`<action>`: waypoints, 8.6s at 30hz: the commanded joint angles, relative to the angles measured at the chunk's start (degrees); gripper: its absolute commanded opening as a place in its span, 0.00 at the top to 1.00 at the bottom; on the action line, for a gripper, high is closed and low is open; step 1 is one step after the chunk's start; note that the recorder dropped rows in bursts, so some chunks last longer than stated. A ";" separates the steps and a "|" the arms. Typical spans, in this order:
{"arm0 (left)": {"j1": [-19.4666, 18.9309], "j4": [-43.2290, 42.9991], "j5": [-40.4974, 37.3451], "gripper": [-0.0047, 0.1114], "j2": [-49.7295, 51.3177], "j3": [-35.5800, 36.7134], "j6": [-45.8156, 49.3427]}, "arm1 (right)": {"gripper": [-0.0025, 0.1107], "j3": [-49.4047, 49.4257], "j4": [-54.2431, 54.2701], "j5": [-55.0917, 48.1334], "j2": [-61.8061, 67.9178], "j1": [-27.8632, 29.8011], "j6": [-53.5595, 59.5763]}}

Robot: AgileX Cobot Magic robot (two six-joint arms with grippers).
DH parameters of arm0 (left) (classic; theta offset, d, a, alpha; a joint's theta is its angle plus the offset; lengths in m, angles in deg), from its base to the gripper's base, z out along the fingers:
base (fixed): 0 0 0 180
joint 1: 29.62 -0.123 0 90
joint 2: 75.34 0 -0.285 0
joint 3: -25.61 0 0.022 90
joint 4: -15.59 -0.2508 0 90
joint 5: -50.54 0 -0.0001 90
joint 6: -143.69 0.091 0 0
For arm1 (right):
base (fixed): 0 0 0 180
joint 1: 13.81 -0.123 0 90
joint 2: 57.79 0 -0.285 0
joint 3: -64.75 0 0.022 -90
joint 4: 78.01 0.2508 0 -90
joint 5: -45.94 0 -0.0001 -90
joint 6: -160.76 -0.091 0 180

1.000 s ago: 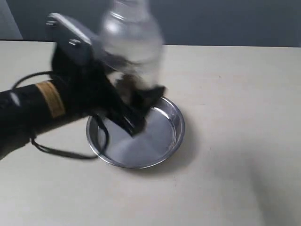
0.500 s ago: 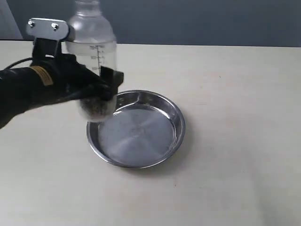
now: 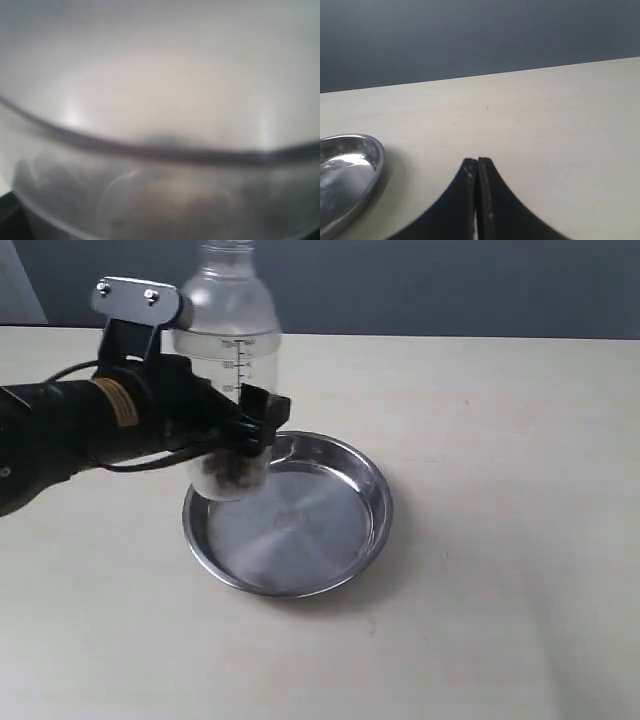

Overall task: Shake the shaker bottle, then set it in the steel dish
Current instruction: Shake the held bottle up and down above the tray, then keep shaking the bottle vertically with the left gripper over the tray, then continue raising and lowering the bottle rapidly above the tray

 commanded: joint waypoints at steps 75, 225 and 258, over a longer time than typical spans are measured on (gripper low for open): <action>3.80 -28.07 6.97 0.96 -1.47 -5.48 -20.25 | 0.99 0.07 -0.24 0.84 0.22 -0.11 0.20; 3.27 -40.78 15.98 0.96 1.43 -12.57 -31.52 | 0.99 0.07 -0.22 0.78 0.22 -0.11 0.20; 3.30 -23.43 13.65 0.96 9.20 -1.46 -14.23 | 0.99 0.07 -0.59 0.78 0.22 -0.11 0.20</action>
